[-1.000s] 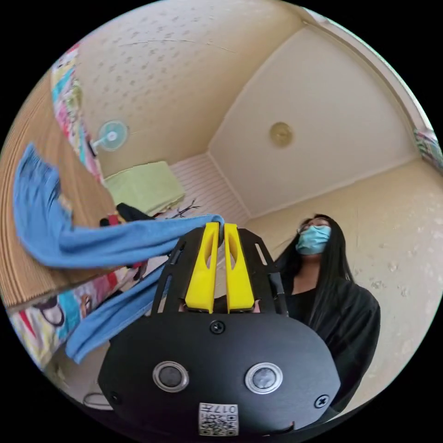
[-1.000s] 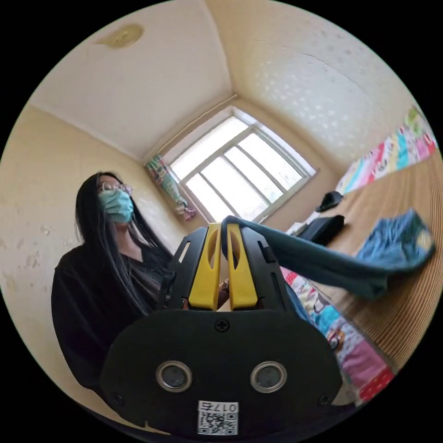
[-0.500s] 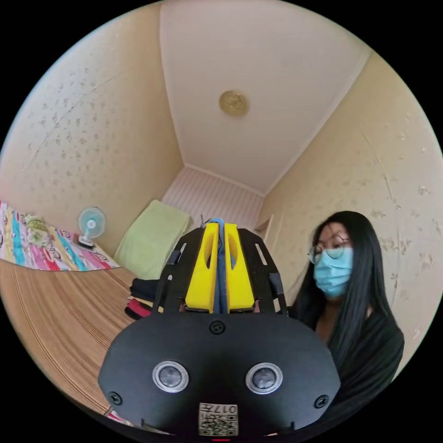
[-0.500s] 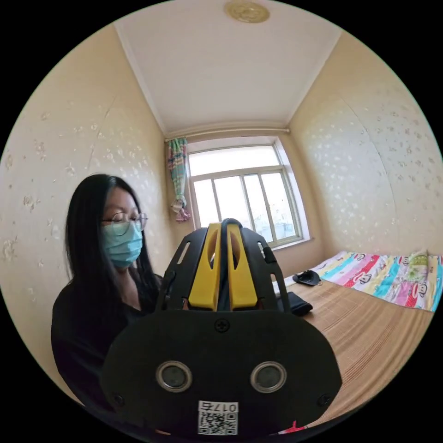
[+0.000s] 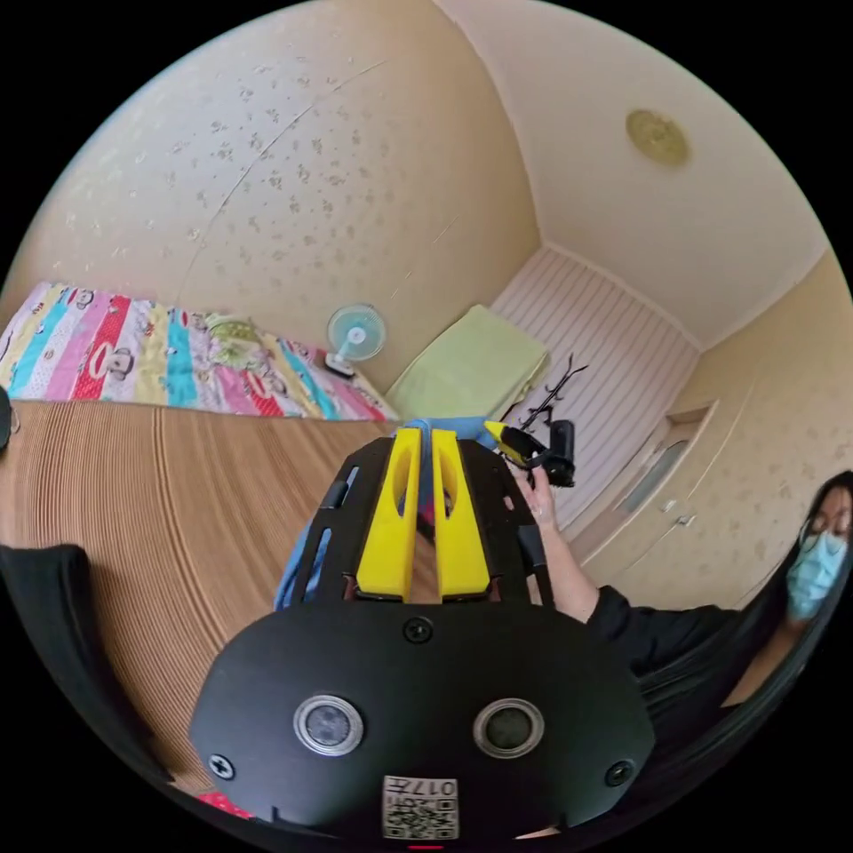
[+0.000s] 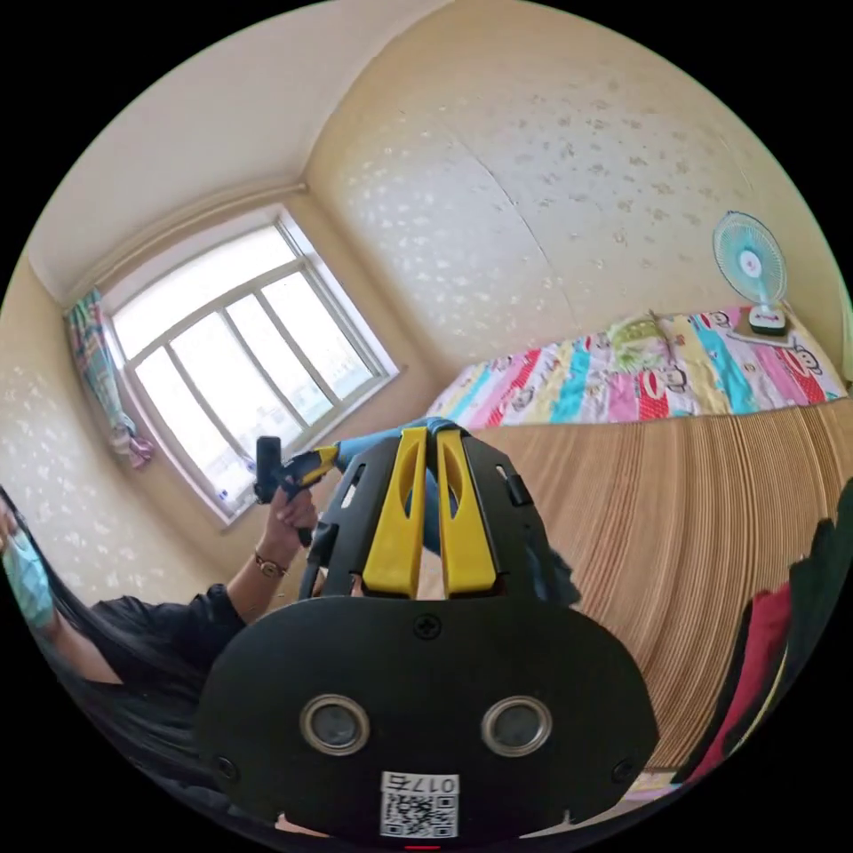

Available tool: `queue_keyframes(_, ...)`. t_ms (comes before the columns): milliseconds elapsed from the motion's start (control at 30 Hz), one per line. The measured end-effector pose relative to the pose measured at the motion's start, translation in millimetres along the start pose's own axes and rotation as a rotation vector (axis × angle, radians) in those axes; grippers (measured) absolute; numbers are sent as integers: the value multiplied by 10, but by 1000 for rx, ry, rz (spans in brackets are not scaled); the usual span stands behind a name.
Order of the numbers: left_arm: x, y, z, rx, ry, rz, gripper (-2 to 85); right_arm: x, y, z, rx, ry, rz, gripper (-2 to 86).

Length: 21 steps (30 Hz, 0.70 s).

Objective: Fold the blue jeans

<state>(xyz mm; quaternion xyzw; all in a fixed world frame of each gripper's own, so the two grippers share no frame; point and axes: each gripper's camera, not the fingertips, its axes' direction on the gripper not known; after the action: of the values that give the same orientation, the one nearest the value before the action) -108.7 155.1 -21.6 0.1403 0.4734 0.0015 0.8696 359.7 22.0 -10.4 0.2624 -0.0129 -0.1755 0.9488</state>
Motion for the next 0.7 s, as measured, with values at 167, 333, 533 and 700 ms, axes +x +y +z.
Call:
queue_keyframes(167, -481, 1570, 579, -173, -23, -196, 17, 609, 1653, 773, -240, -23, 177, 21)
queue_keyframes(333, -429, 2769, 662, -208, 37, -466, 54, 942, 3047, 824, -275, -119, 501, 20)
queue_keyframes(533, -260, 2719, 436, -76, 45, -550, 81, 1200, 3177, 341, 36, -246, 666, 38)
queue_keyframes(700, -175, 1850, 799, -129, -37, -472, 144, 1215, 2219, 794, -84, -103, 580, 203)
